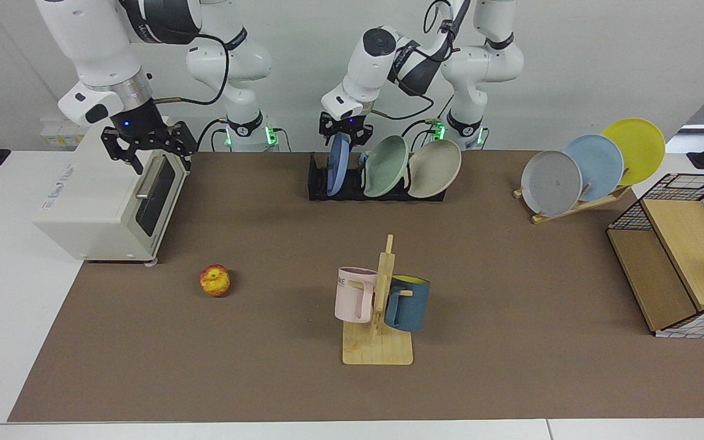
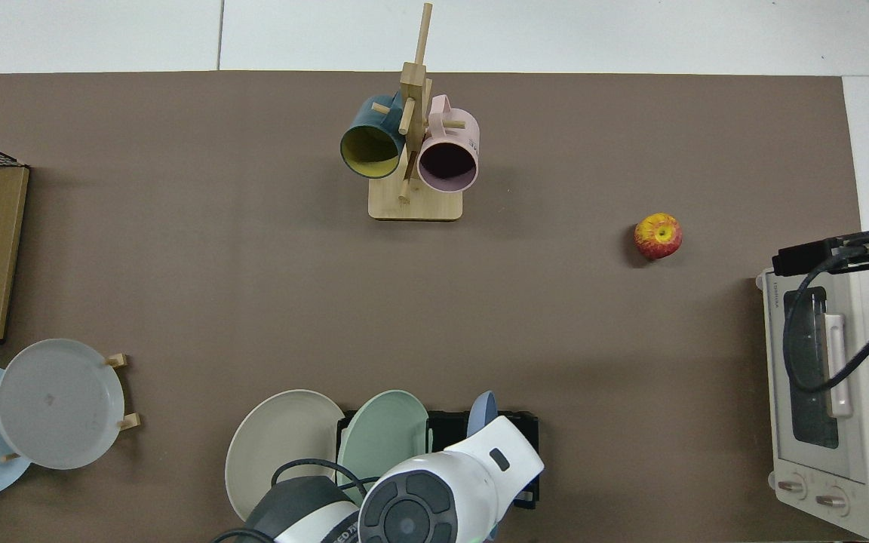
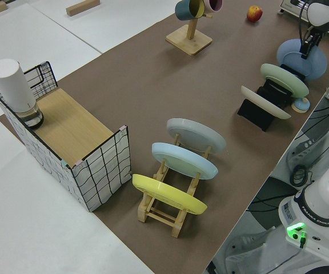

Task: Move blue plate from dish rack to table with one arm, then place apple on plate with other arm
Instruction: 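Grasp the blue plate rim with the left gripper and lift it out, then carry the blue plate with the left gripper while the right gripper reaches the apple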

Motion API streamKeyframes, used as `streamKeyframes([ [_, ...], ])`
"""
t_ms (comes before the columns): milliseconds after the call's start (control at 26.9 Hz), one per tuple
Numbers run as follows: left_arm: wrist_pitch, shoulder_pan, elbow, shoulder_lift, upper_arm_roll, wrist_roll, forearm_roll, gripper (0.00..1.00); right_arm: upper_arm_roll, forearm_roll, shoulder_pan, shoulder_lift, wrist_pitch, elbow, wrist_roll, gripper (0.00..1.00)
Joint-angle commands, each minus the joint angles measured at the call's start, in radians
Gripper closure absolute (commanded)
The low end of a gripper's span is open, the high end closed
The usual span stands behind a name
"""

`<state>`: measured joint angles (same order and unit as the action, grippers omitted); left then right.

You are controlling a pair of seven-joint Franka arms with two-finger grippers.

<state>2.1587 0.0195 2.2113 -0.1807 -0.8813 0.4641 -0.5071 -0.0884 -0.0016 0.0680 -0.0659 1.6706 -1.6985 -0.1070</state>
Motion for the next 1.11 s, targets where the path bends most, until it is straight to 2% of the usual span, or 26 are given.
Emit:
streamKeyframes([
  [0, -0.019, -0.010, -0.024, 0.007, -0.010, 0.010, -0.001, 0.69, 0.009, -0.017, -0.014, -0.008, 0.023, -0.015, -0.007, 0.00],
  [223, -0.111, -0.018, -0.065, 0.003, 0.002, 0.013, 0.062, 0.85, 0.009, -0.017, -0.014, -0.008, 0.023, -0.015, -0.007, 0.00],
  [371, -0.180, -0.016, -0.107, -0.002, 0.036, 0.015, 0.137, 1.00, 0.009, -0.017, -0.019, -0.008, 0.023, -0.015, -0.007, 0.00],
  [668, -0.302, -0.015, -0.194, -0.006, 0.081, 0.013, 0.229, 1.00, 0.012, -0.015, -0.025, -0.008, 0.023, -0.015, -0.007, 0.00],
  [743, -0.307, -0.015, -0.209, -0.002, 0.100, 0.013, 0.265, 1.00, 0.012, -0.015, -0.027, -0.008, 0.023, -0.015, -0.007, 0.00],
  [928, -0.289, -0.015, -0.220, 0.017, 0.166, 0.005, 0.268, 1.00, 0.012, -0.017, -0.027, -0.008, 0.023, -0.015, -0.007, 0.00],
  [1077, -0.272, -0.015, -0.246, 0.073, 0.249, -0.016, 0.260, 1.00, 0.012, -0.015, -0.025, -0.008, 0.023, -0.015, -0.007, 0.00],
])
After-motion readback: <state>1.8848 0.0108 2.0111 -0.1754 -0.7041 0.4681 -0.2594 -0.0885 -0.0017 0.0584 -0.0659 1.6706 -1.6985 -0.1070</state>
